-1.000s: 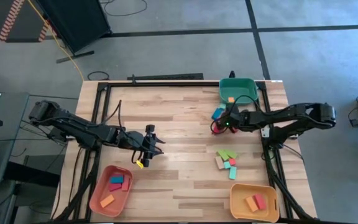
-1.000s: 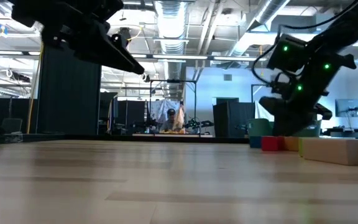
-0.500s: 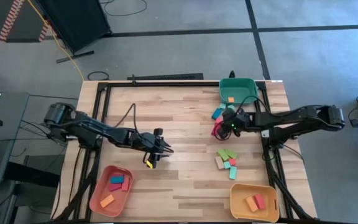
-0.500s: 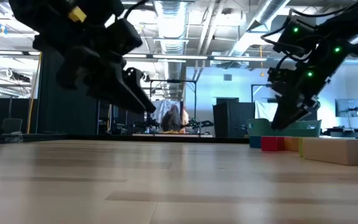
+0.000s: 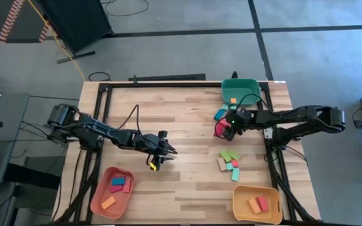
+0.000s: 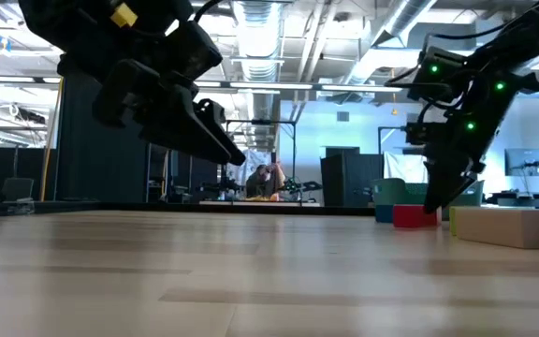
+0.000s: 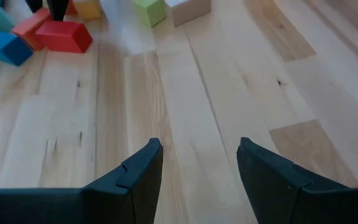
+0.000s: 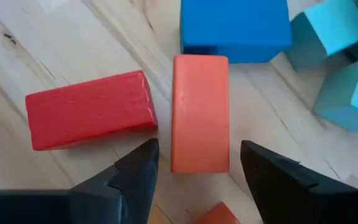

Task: Sort blocks by size
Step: Put the large orange rectangular block into the yellow bin

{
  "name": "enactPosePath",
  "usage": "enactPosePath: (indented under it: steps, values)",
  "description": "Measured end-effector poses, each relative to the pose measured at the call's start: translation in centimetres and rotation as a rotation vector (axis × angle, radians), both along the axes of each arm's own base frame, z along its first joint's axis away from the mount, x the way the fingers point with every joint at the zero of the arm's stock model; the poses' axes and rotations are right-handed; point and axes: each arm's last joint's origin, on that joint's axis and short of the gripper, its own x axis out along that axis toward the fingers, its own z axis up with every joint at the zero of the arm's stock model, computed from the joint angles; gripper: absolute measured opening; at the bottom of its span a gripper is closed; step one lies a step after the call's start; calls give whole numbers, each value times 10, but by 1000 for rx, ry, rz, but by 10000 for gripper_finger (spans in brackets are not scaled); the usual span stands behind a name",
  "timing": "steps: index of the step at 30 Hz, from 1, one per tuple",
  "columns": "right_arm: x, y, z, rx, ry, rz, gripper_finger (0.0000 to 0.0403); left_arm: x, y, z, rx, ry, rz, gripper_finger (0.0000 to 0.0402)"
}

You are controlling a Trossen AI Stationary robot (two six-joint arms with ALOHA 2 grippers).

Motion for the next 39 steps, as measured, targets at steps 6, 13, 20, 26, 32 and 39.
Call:
enactPosePath:
  steps: [6, 13, 20, 26, 32, 39]
  values:
    - [0, -5, 1, -11, -8, -11, 237, 2, -1, 3, -8, -40, -3, 197]
    - [1, -8, -3, -5, -3, -34, 218, 2, -1, 4, -17, -41, -5, 197]
    - [11, -11, -18, 29, 55, -53, 204, 2, -3, 3, -18, -39, -12, 197]
    - [16, -7, -7, 23, 40, -31, 160, 1, -8, 3, 5, -39, -40, 197]
    - [17, 0, 16, 31, 42, -14, 160, 1, -7, 3, 13, -41, -43, 197]
    - [19, 18, 51, 38, 2, 40, 160, 1, -7, 3, 14, -42, -44, 197]
